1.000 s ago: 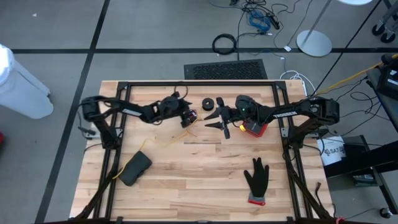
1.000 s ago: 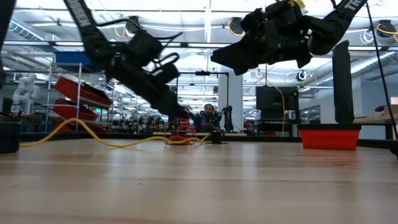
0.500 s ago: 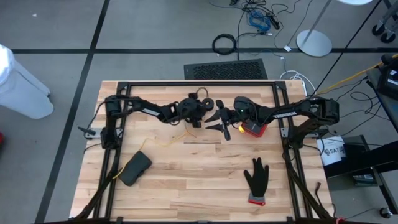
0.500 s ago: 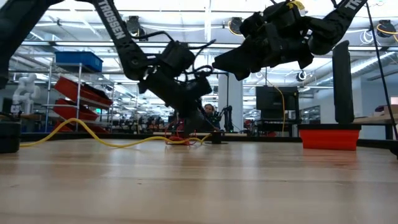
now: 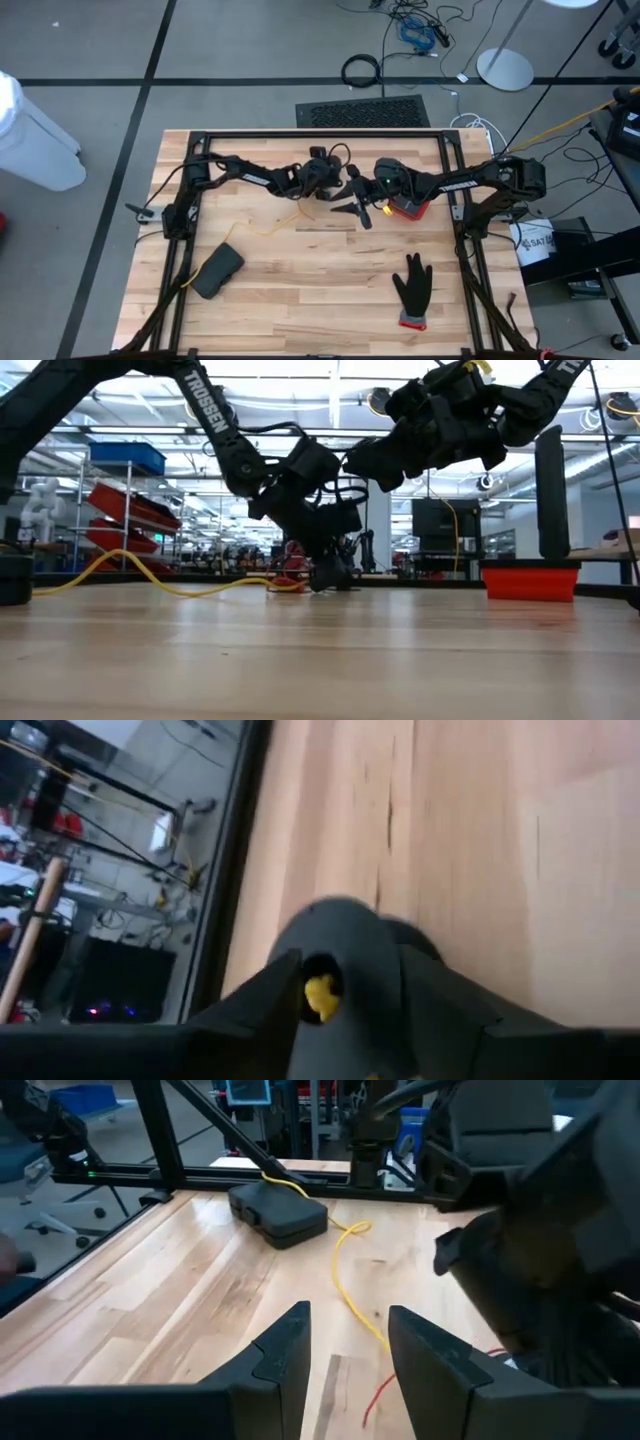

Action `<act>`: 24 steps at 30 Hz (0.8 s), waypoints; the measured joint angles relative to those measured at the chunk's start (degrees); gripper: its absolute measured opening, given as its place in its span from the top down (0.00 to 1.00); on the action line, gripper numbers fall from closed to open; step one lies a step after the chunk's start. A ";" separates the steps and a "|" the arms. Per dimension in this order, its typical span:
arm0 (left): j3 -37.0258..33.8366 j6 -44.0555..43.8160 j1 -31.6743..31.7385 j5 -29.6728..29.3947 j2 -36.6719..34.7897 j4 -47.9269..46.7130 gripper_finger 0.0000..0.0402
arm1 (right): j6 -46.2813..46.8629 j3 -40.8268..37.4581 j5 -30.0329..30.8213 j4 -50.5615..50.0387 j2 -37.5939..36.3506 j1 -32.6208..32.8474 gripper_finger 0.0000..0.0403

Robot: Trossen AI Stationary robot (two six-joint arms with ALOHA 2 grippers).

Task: Coil cords
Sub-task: Coil the yellow wire onto the black spool

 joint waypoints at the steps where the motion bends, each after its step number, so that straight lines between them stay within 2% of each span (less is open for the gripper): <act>1: 0.70 0.50 0.14 -0.35 0.00 -1.67 0.68 | -0.05 0.00 0.57 0.01 0.00 0.17 0.69; 5: 4.69 0.68 0.19 -3.58 -0.03 -8.48 0.91 | 0.12 0.00 1.17 0.16 0.00 0.31 0.69; 7: 6.70 -1.02 0.23 -3.68 -0.28 -11.44 0.97 | 0.92 0.00 1.07 0.12 0.00 0.39 0.69; 12: 7.61 -3.26 -1.01 -4.80 -1.11 -14.96 0.99 | 1.52 0.00 0.88 0.03 -0.05 1.64 0.69; 17: 7.48 -4.07 -2.22 -4.29 -5.27 -19.83 0.99 | 1.32 -0.03 0.94 -2.50 -1.87 2.91 0.69; 24: 7.48 -5.94 -2.93 -4.54 -15.36 -27.87 1.00 | 0.51 -0.04 9.13 -15.04 -9.54 3.58 0.69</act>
